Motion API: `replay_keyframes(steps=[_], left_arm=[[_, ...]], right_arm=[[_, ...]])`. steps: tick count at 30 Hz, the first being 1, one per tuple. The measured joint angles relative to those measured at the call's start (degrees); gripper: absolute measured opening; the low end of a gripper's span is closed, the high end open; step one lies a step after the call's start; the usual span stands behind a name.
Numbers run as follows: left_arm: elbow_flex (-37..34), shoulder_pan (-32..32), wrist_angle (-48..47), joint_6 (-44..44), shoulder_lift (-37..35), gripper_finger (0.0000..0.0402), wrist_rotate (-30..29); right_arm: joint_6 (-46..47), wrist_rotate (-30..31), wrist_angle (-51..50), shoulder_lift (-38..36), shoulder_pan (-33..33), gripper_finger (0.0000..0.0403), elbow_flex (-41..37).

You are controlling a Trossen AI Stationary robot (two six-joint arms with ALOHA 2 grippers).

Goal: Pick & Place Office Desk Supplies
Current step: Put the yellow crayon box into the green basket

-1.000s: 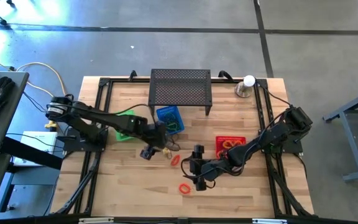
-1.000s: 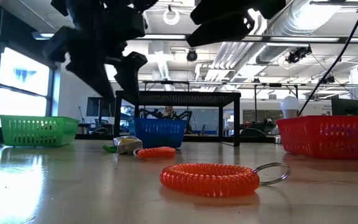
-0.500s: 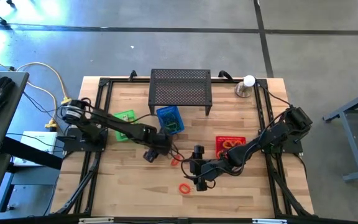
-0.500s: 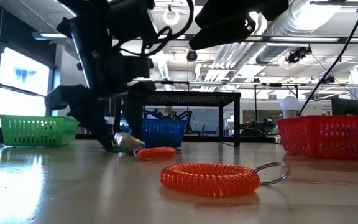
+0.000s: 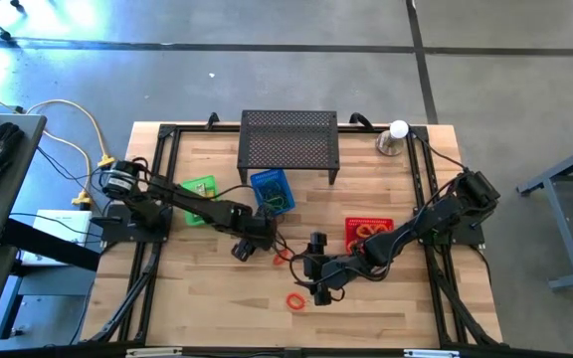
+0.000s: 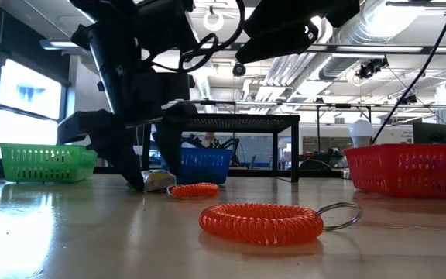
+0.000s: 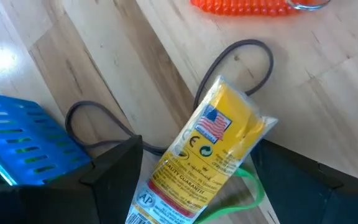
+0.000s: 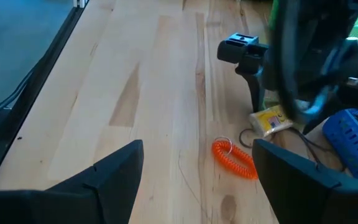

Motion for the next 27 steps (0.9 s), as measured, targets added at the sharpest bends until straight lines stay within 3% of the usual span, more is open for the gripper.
replay_keyframes(steps=[15, 27], left_arm=[[-0.09, -1.61, 0.42, -0.55, 0.11, 0.0235, -1.22], [-0.04, -3.23, 3.6, -1.28, 0.09, 0.0218, -0.13]], right_arm=[[0.0, 0.0, 0.04, 0.0, 0.0, 0.029, 0.0], [-0.2, 0.24, 0.04, 0.0, 0.0, 0.029, 0.0]])
